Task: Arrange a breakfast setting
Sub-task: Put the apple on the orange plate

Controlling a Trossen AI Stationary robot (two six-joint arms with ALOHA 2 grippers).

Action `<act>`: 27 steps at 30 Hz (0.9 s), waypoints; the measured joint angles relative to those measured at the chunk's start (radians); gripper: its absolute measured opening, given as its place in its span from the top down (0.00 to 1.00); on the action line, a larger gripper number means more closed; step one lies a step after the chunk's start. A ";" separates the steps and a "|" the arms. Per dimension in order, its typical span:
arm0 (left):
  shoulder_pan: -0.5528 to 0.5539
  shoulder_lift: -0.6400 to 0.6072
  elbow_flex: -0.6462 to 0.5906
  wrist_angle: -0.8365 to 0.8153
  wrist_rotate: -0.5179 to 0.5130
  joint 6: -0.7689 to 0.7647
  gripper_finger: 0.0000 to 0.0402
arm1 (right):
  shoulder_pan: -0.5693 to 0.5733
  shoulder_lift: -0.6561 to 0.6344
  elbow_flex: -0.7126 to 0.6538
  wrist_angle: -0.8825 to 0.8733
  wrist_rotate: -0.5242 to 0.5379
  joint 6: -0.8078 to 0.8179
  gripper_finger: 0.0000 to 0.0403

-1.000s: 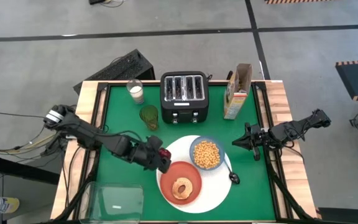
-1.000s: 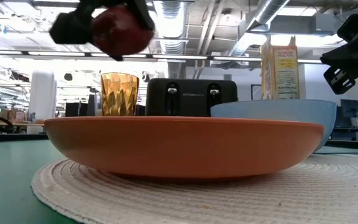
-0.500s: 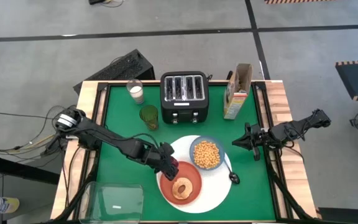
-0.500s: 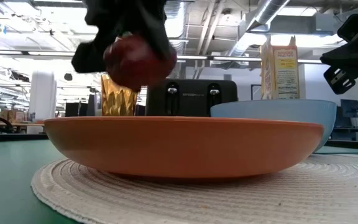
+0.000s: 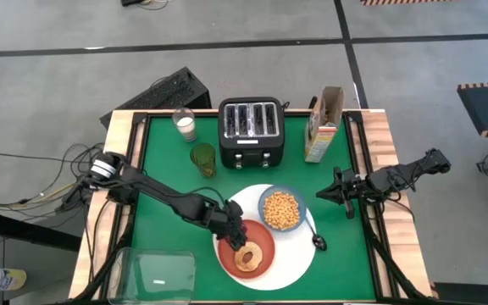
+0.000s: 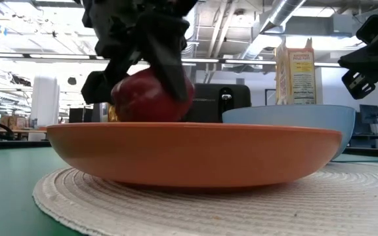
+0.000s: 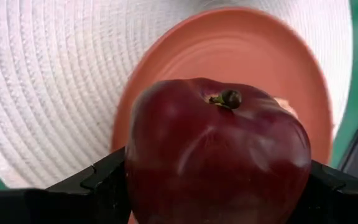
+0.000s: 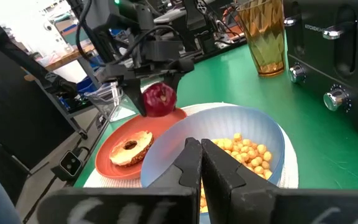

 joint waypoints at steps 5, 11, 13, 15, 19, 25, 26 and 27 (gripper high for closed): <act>0.004 0.035 0.000 0.055 0.028 0.003 0.28 | 0.000 0.000 0.000 -0.001 0.000 0.000 0.92; 0.011 0.058 0.000 0.082 0.038 0.002 0.28 | 0.000 0.000 0.000 0.000 0.000 0.000 0.92; 0.012 0.062 0.000 0.067 0.040 0.001 0.28 | 0.000 0.000 0.000 0.000 0.000 0.000 0.92; 0.013 0.070 0.000 0.076 0.041 -0.006 0.28 | 0.000 0.000 0.000 0.000 0.000 0.000 0.92; 0.013 0.081 -0.001 0.075 0.043 -0.018 0.28 | 0.000 0.000 0.000 0.000 0.000 0.000 0.92; 0.017 0.082 0.000 0.076 0.043 -0.019 0.22 | 0.000 0.000 0.000 0.000 0.000 0.000 0.92; 0.017 0.082 0.000 0.076 0.043 -0.019 0.21 | 0.000 0.000 0.000 0.000 0.000 0.000 0.92; 0.017 0.082 0.000 0.077 0.043 -0.019 0.20 | 0.000 0.000 0.000 0.000 0.000 0.000 0.92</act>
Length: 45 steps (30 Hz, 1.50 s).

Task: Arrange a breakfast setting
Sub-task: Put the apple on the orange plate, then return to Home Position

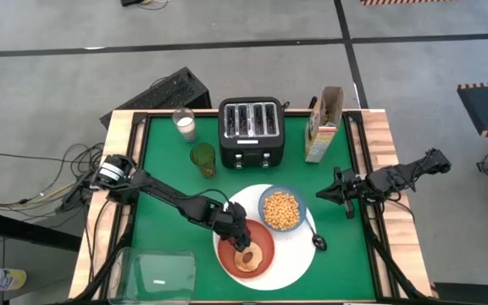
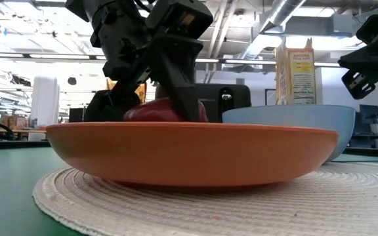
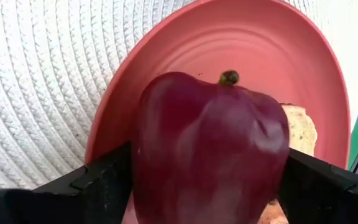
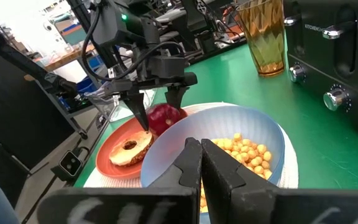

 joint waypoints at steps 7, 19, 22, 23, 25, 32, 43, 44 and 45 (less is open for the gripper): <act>0.000 0.000 0.000 0.003 0.000 -0.015 0.13 | 0.000 0.000 0.000 0.000 0.000 0.000 0.92; 0.001 -0.002 0.000 0.002 0.029 -0.038 0.08 | 0.000 0.000 0.000 0.000 0.000 0.000 0.92; 0.001 -0.002 0.000 0.006 0.036 -0.037 0.08 | 0.000 0.000 0.000 0.000 0.000 0.000 0.92; 0.001 -0.002 0.000 0.008 0.041 -0.037 0.08 | 0.000 0.000 0.000 0.000 0.000 0.000 0.92; 0.001 -0.002 0.000 0.018 0.051 -0.038 0.08 | 0.000 0.000 0.000 0.000 0.000 0.000 0.92; 0.010 -0.011 0.001 0.017 0.051 -0.038 0.08 | 0.000 0.000 0.000 0.000 0.000 0.000 0.92; 0.018 -0.053 0.001 -0.034 0.066 -0.054 0.08 | 0.000 0.000 0.000 0.000 0.000 0.000 0.92; 0.019 -0.062 0.001 -0.040 0.051 -0.053 0.08 | 0.000 0.001 0.000 0.000 0.000 0.000 0.92; 0.019 -0.071 0.001 -0.055 0.035 -0.054 0.08 | 0.000 0.001 0.000 0.000 0.000 0.000 0.92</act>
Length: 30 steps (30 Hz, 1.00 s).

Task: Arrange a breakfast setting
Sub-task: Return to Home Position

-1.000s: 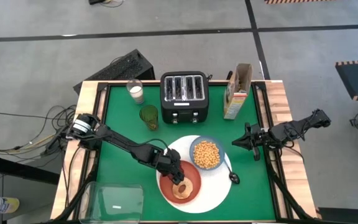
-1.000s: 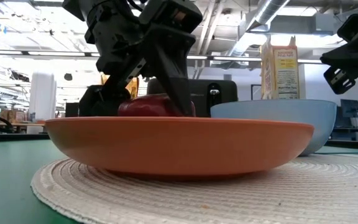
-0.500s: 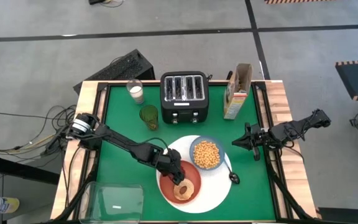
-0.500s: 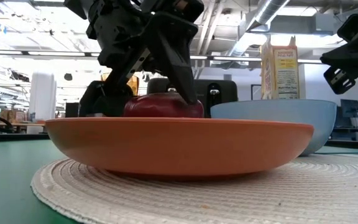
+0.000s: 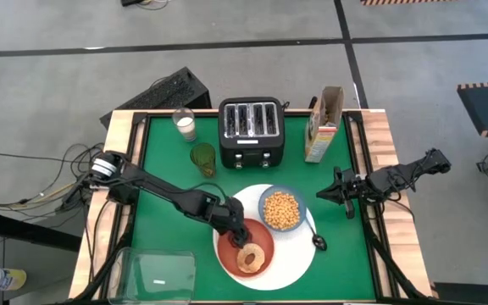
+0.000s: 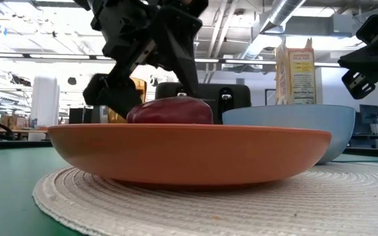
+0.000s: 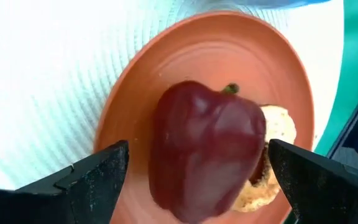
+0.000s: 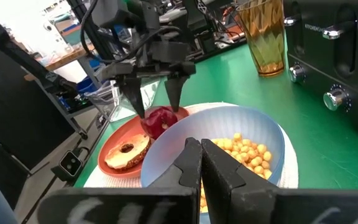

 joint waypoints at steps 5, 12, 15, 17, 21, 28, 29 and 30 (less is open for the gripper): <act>0.001 -0.063 0.000 -0.043 -0.042 -0.013 0.08 | 0.000 0.001 0.000 0.000 0.000 0.000 0.92; 0.001 -0.230 0.000 -0.093 -0.143 0.087 0.08 | 0.000 0.002 0.000 0.000 0.000 0.000 0.92; -0.010 -0.309 0.000 -0.098 -0.194 0.222 0.08 | 0.000 0.002 0.000 0.000 0.000 0.000 0.92; -0.024 -0.358 0.000 -0.103 -0.235 0.352 0.08 | 0.000 0.002 0.000 0.000 0.000 0.000 0.92; -0.061 -0.442 -0.008 -0.106 -0.324 0.598 0.08 | 0.000 0.003 0.000 0.000 0.000 0.000 0.92; -0.104 -0.636 -0.131 -0.113 -0.364 0.758 0.06 | 0.000 0.003 0.000 0.000 0.000 0.000 0.92; -0.110 -0.673 -0.168 -0.110 -0.372 0.767 0.06 | 0.000 0.002 0.000 0.000 0.000 0.000 0.92; -0.118 -0.711 -0.207 -0.102 -0.381 0.776 0.05 | 0.000 0.002 0.000 0.000 0.000 0.000 0.92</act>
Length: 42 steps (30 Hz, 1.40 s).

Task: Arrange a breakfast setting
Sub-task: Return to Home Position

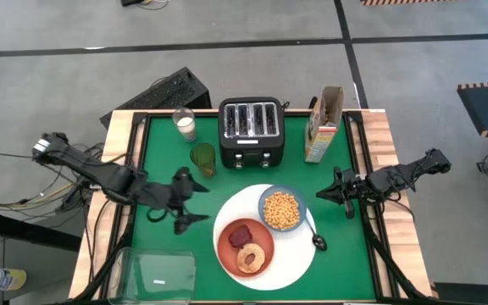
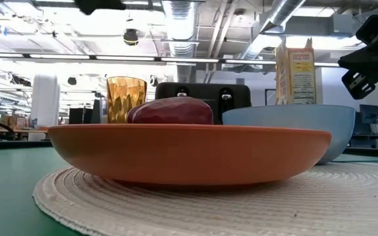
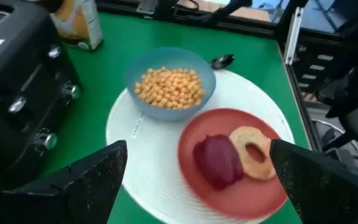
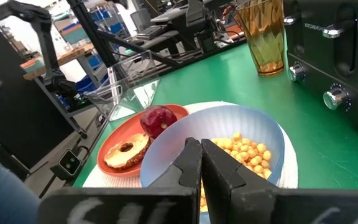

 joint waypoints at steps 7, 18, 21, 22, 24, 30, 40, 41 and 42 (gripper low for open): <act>-0.042 -0.331 -0.341 0.235 0.034 0.134 0.02 | 0.000 0.000 0.000 0.000 0.000 0.000 0.92; -0.079 -0.860 -0.779 0.475 0.180 0.232 0.00 | 0.000 0.000 0.000 0.000 0.000 0.000 0.92; -0.079 -0.957 -0.832 0.472 0.209 0.313 0.00 | 0.000 0.000 0.000 0.000 0.000 0.000 0.92; -0.079 -0.984 -0.846 0.470 0.212 0.353 0.00 | 0.000 0.000 0.000 0.000 0.000 0.000 0.92; -0.079 -1.032 -0.871 0.451 0.212 0.415 0.00 | 0.000 0.000 0.000 0.000 0.000 0.000 0.92; -0.078 -1.118 -0.958 0.432 0.214 0.415 0.00 | 0.000 0.000 0.000 0.000 0.000 0.000 0.92; -0.078 -1.113 -0.983 0.489 0.323 0.520 0.00 | 0.000 0.000 0.000 0.000 0.000 0.000 0.92; -0.077 -1.113 -0.983 0.489 0.323 0.532 0.00 | 0.000 0.000 0.000 0.000 0.000 0.000 0.92; -0.077 -1.113 -0.983 0.489 0.323 0.549 0.00 | 0.000 0.000 0.000 0.000 0.000 0.000 0.92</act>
